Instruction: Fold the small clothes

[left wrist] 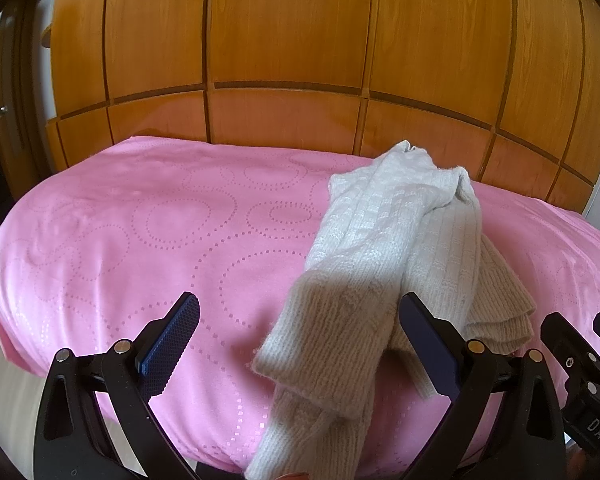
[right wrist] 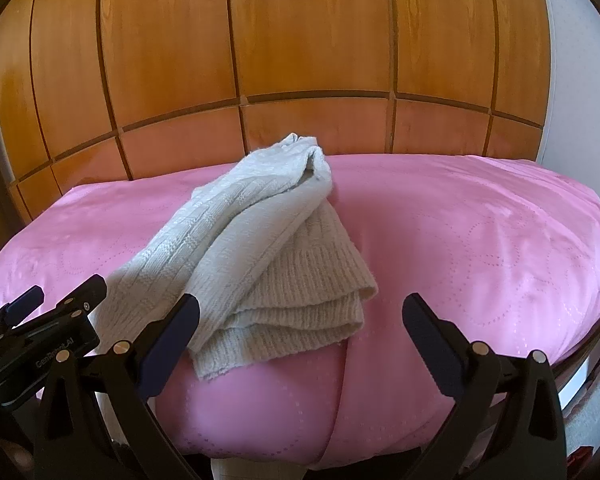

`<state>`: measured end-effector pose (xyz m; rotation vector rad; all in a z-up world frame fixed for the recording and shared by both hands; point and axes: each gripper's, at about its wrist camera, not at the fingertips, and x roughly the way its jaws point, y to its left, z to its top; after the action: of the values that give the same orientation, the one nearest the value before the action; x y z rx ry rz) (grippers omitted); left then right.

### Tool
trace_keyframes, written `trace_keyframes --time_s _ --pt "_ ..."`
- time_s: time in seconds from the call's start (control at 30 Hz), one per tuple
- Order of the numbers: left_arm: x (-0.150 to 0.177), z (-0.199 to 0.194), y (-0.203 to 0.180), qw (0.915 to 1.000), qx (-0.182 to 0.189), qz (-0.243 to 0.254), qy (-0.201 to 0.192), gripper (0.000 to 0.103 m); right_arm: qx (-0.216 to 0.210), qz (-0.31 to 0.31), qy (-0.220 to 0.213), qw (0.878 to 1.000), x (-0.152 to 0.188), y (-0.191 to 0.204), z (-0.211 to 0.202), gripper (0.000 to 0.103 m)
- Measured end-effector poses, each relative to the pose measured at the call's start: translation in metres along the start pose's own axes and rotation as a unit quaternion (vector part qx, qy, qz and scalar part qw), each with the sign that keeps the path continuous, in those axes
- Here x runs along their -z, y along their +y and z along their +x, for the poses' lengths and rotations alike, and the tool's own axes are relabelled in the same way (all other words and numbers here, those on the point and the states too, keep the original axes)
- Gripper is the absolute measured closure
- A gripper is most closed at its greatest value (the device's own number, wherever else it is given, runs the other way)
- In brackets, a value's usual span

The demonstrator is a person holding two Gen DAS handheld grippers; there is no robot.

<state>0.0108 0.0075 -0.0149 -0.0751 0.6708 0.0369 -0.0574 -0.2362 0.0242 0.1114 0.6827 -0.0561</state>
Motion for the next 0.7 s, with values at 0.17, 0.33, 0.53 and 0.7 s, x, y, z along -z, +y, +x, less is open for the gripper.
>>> trace_keyframes --time_s 0.17,0.33,0.53,0.7 --pt "0.001 0.002 0.0 1.0 0.0 -0.003 0.004 0.004 -0.004 0.0 0.002 1.0 0.0 0.001 0.001 0.002" --pt "0.001 0.005 0.002 0.9999 0.002 -0.007 0.011 0.004 -0.014 0.004 0.008 1.0 -0.001 0.0 0.004 0.002" --pt "-0.004 0.014 0.029 0.999 0.003 -0.037 0.023 0.004 -0.076 0.014 0.033 0.996 -0.014 -0.003 0.022 0.002" --pt "-0.005 0.019 0.062 0.9989 0.007 -0.039 0.026 0.004 -0.168 0.035 0.06 0.983 -0.046 0.009 0.05 0.003"
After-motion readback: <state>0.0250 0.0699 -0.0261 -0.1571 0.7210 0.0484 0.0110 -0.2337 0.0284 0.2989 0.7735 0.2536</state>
